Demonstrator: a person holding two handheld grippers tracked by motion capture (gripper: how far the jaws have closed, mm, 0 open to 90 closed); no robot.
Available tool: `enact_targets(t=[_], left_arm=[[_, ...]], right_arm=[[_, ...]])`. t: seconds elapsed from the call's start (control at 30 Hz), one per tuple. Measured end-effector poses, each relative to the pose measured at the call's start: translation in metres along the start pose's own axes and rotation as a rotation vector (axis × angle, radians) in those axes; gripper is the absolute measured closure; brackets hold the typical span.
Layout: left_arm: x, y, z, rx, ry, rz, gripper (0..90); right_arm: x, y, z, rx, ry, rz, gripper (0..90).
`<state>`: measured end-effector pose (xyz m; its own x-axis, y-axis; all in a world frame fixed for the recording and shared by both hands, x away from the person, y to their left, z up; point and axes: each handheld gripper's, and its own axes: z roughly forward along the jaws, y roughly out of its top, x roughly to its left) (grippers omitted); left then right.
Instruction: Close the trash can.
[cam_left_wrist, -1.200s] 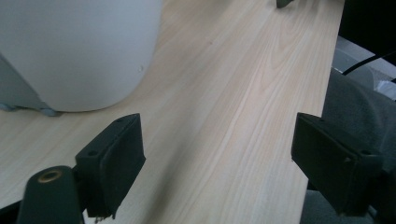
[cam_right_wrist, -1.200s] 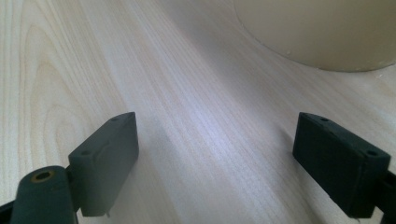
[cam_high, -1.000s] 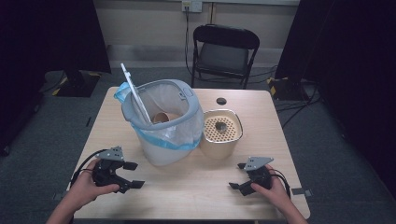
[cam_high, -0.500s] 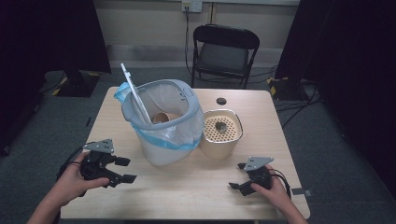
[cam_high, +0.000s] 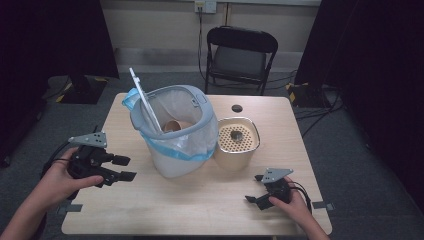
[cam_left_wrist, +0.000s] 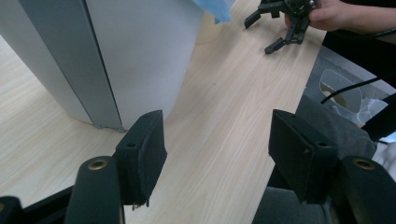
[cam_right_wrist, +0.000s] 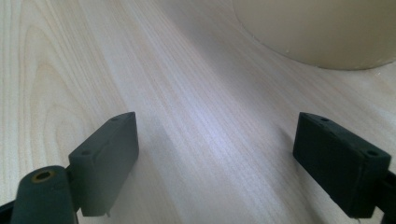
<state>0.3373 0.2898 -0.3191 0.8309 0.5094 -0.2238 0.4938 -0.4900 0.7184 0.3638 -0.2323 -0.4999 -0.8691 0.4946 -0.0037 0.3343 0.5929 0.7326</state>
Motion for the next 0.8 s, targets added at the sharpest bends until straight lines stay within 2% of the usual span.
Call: enact_targets(t=[0.1, 0.23, 0.4, 0.43, 0.57, 0.73, 0.8], left_arm=[[-0.001, 0.006, -0.005, -0.001, 0.011, 0.011, 38.0], [0.001, 0.017, -0.013, -0.036, 0.013, 0.017, 41.0], [0.000, 0.033, -0.021, -0.040, 0.027, 0.035, 42.7], [0.000, 0.037, -0.022, -0.047, 0.019, 0.029, 42.8], [0.000, 0.047, -0.026, -0.027, 0.031, 0.037, 43.7], [0.001, 0.059, -0.032, -0.038, 0.034, 0.037, 48.5], [0.001, 0.063, -0.036, -0.050, 0.048, 0.030, 48.8]], right_arm=[[0.000, 0.000, 0.000, 0.000, -0.002, 0.002, 13.6], [0.000, 0.000, 0.000, 0.000, -0.002, 0.002, 13.6], [0.000, 0.000, 0.000, 0.000, -0.002, 0.002, 13.6], [0.000, 0.000, 0.000, 0.000, -0.004, 0.004, 13.6], [0.000, 0.000, 0.000, -0.001, -0.005, 0.004, 13.6], [0.001, 0.000, 0.000, -0.002, -0.007, 0.004, 13.6], [0.001, -0.001, 0.000, -0.002, -0.007, 0.003, 13.6]])
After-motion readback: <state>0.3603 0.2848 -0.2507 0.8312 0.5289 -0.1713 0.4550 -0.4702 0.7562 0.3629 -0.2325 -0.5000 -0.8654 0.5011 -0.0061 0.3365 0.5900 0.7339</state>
